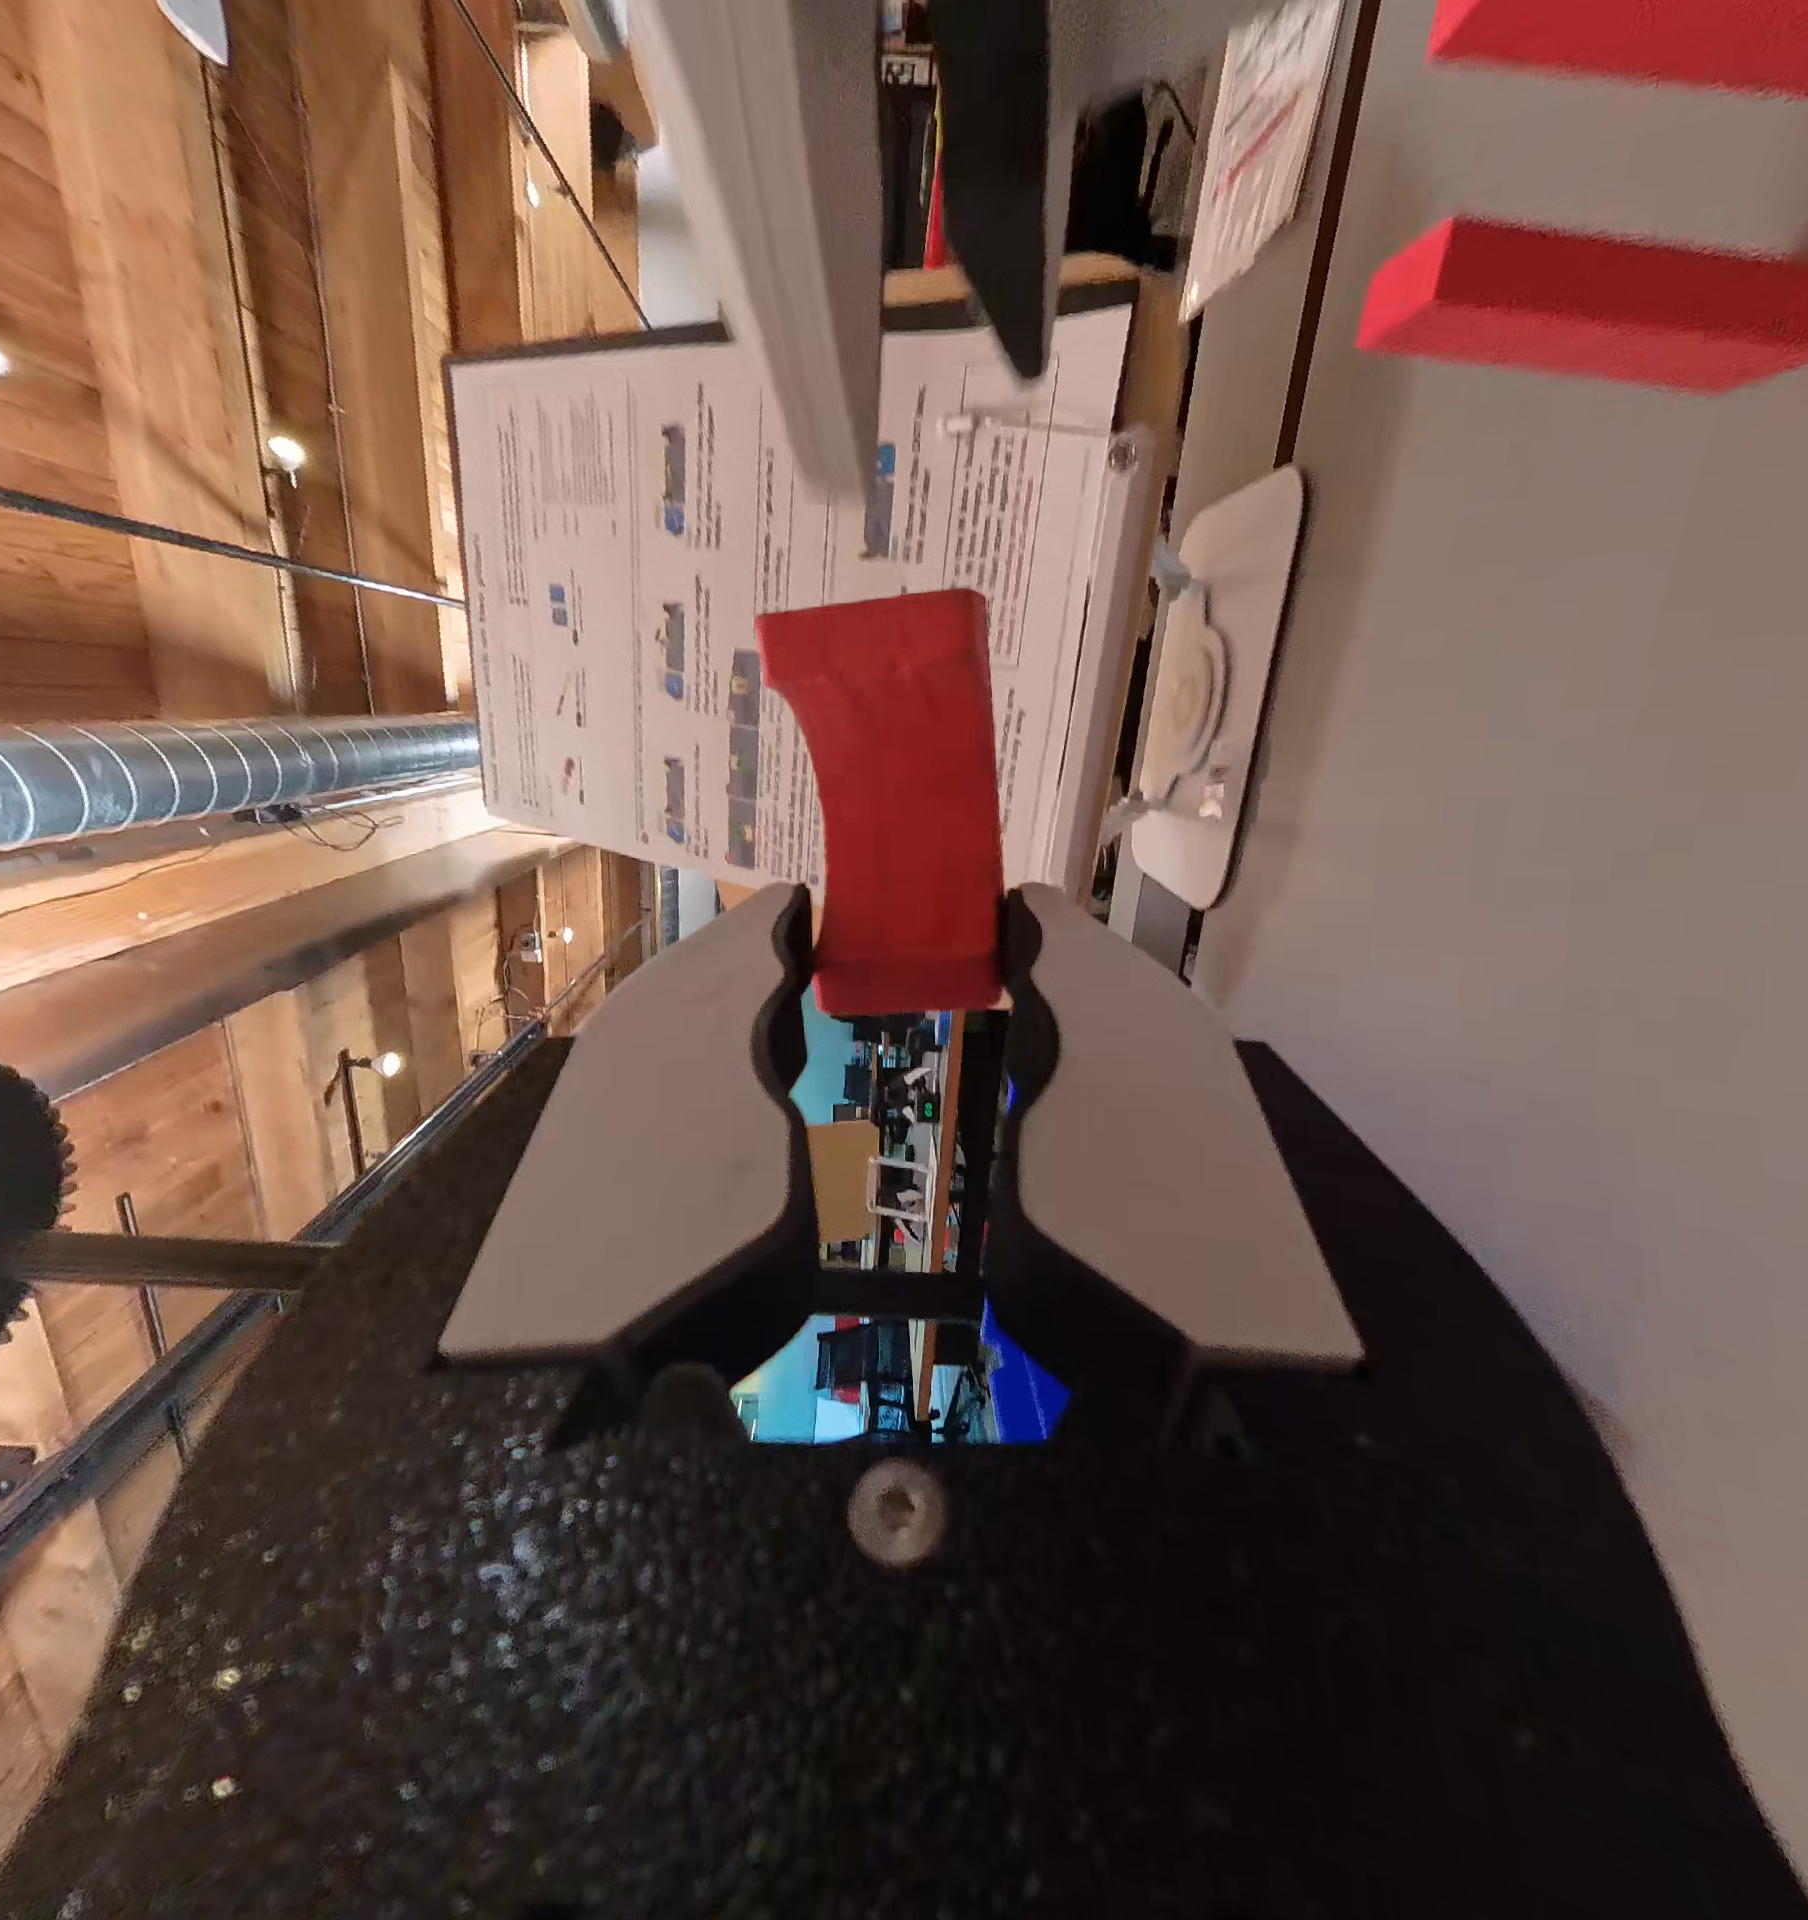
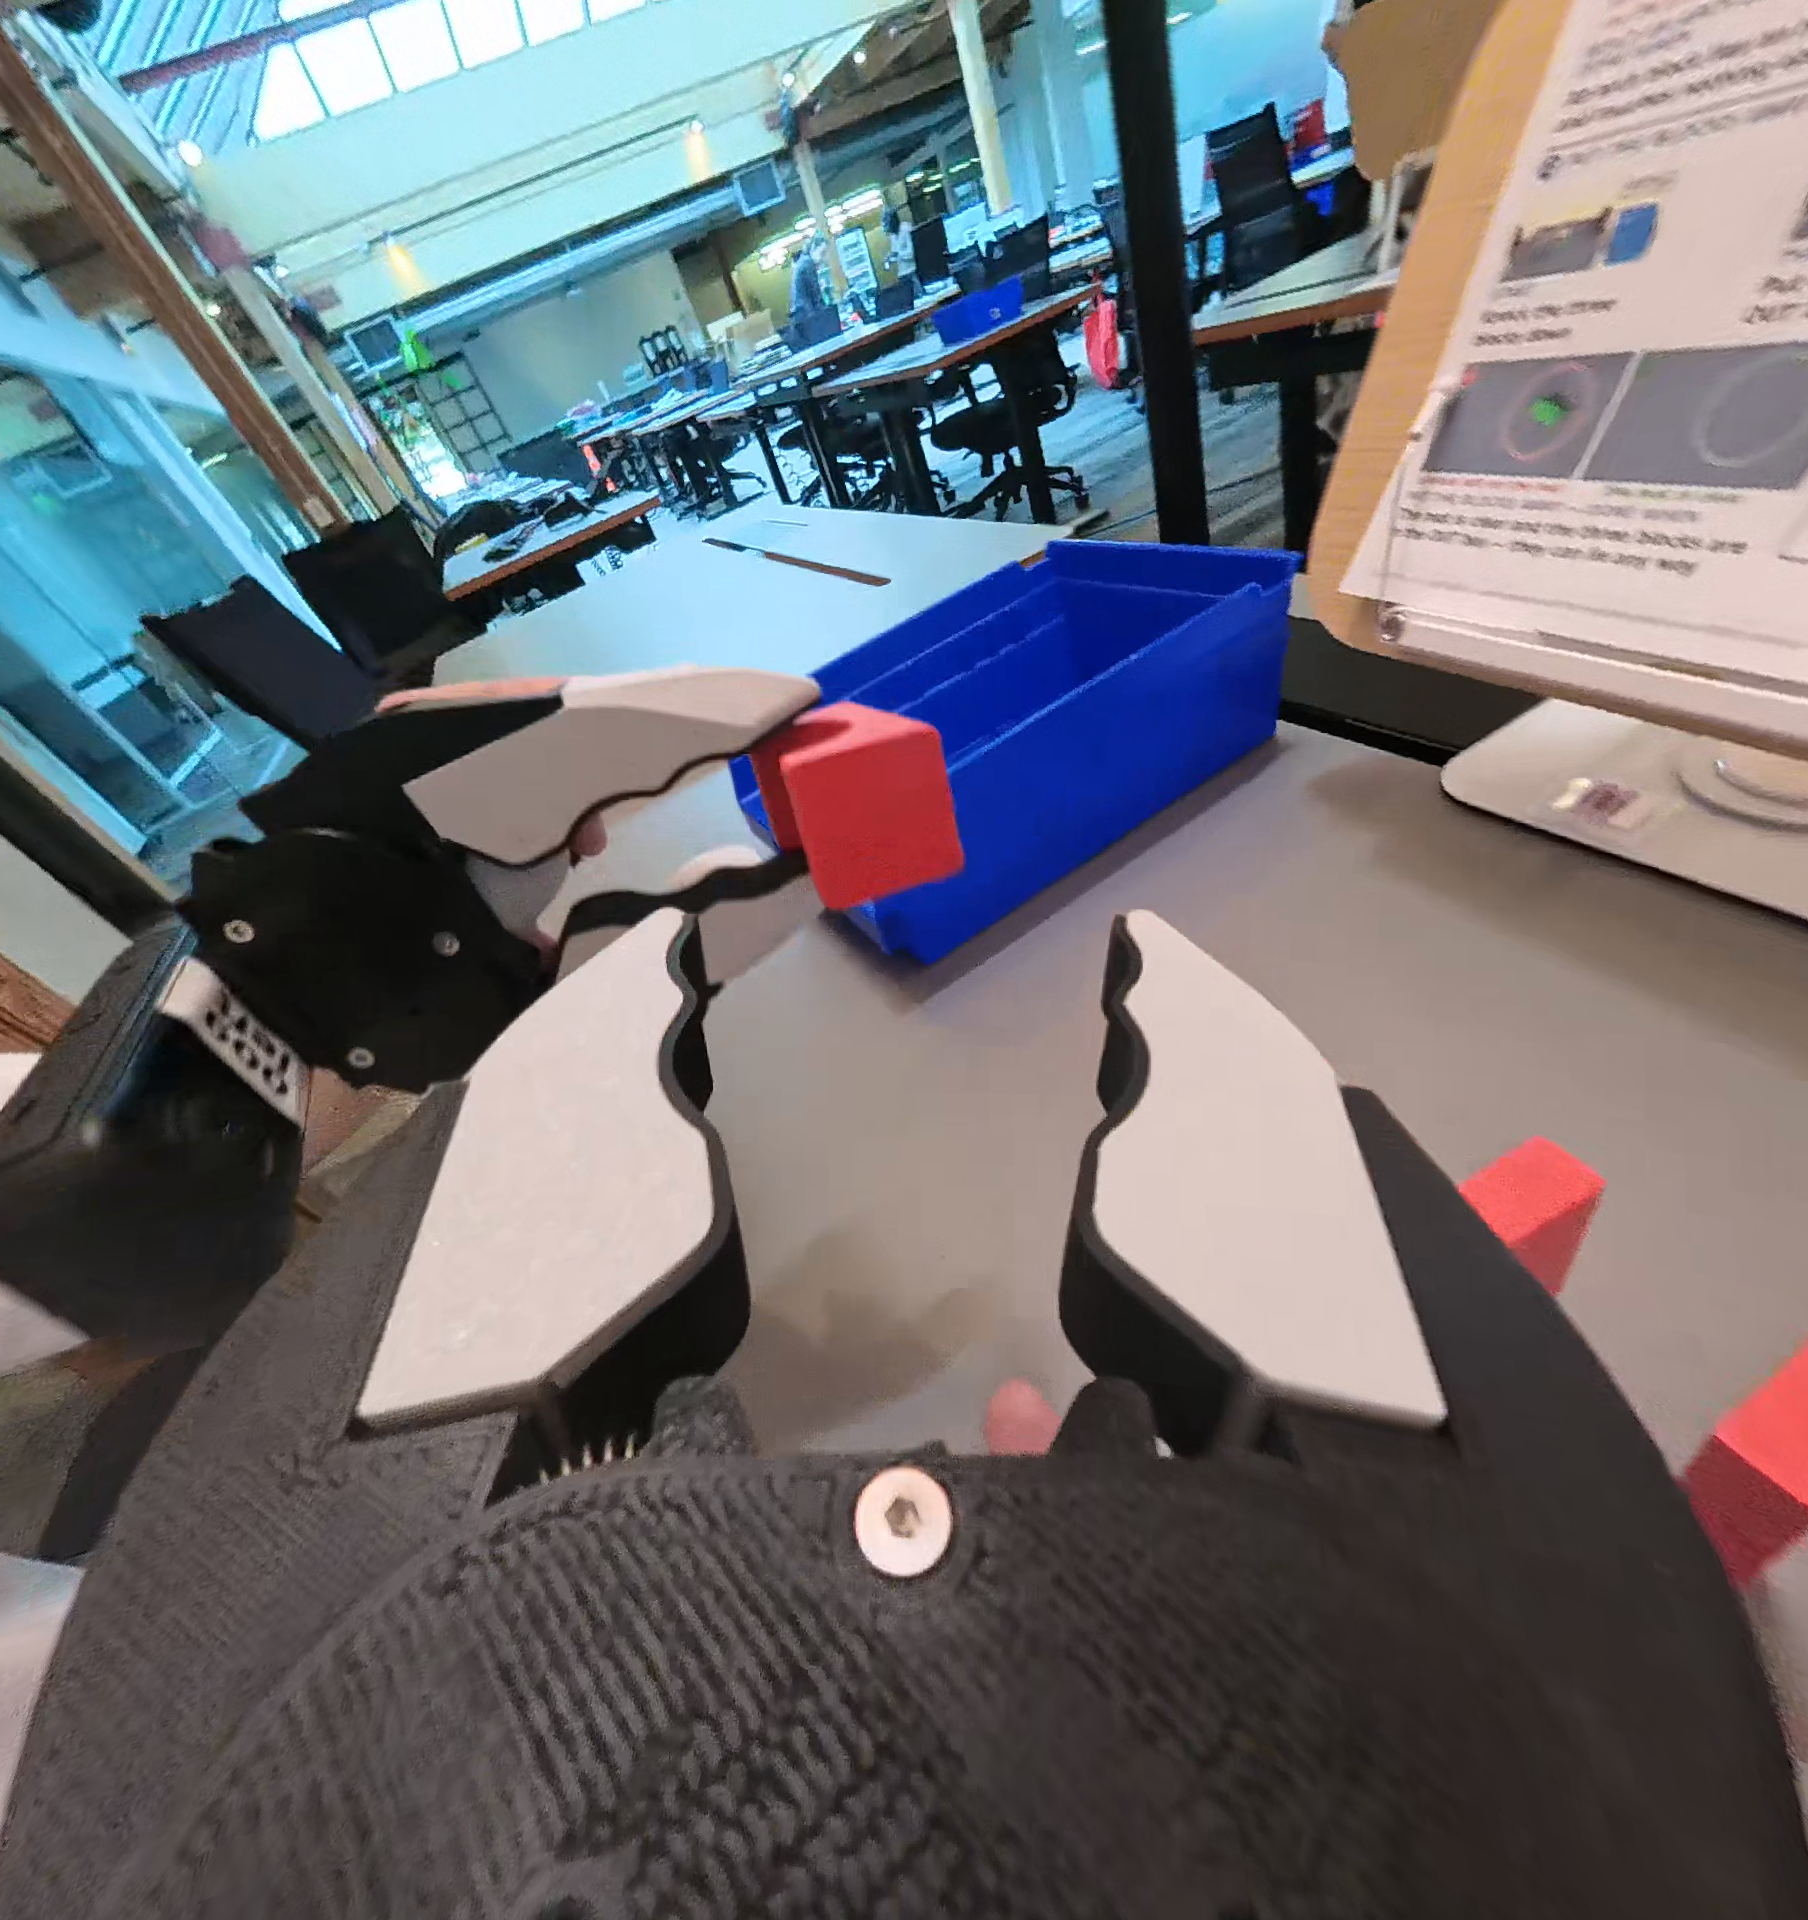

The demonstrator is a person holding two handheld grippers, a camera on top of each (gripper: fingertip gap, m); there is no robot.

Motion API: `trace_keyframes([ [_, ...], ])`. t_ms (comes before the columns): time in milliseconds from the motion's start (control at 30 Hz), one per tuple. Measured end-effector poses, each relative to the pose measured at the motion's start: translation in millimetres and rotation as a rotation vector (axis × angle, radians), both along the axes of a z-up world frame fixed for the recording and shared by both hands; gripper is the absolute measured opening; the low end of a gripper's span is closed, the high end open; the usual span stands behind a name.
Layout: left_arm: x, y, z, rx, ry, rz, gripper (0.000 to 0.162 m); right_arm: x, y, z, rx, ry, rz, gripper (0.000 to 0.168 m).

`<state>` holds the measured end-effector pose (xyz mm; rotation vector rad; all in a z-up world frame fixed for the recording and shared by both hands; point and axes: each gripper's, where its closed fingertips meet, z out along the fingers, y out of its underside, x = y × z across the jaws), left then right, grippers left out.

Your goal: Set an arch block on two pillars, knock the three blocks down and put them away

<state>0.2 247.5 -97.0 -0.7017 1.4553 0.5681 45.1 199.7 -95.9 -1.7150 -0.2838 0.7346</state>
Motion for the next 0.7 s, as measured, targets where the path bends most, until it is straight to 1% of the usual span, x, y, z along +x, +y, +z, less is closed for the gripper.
trace_keyframes([
  [67,6,-11,1,0.014,0.000,-0.019,0.034,-6,0,1,0.017,-0.027,0.004,0.073],
  [167,10,-23,3,0.047,0.003,-0.044,0.034,-8,0,2,0.049,-0.072,-0.009,0.067],
  [233,12,-30,4,0.070,0.006,-0.063,0.035,-10,-1,3,0.063,-0.084,0.000,0.058],
  [333,14,-35,3,0.077,0.013,-0.079,0.035,-16,-6,4,0.102,-0.114,0.041,0.038],
  [367,13,-36,2,0.072,0.013,-0.083,0.035,-17,-7,4,0.119,-0.129,0.048,0.035],
  [467,13,-39,0,0.029,-0.002,-0.104,0.035,-18,-10,4,0.167,-0.176,0.056,0.034],
  [567,14,-45,-2,-0.086,-0.035,-0.149,0.035,-15,-13,9,0.240,-0.229,0.045,0.034],
  [633,14,-51,-2,-0.236,-0.072,-0.215,0.042,-8,-17,15,0.302,-0.286,0.021,0.034],
  [700,10,-53,-1,-0.443,-0.127,-0.278,0.043,0,-23,23,0.378,-0.345,0.003,0.034],
])
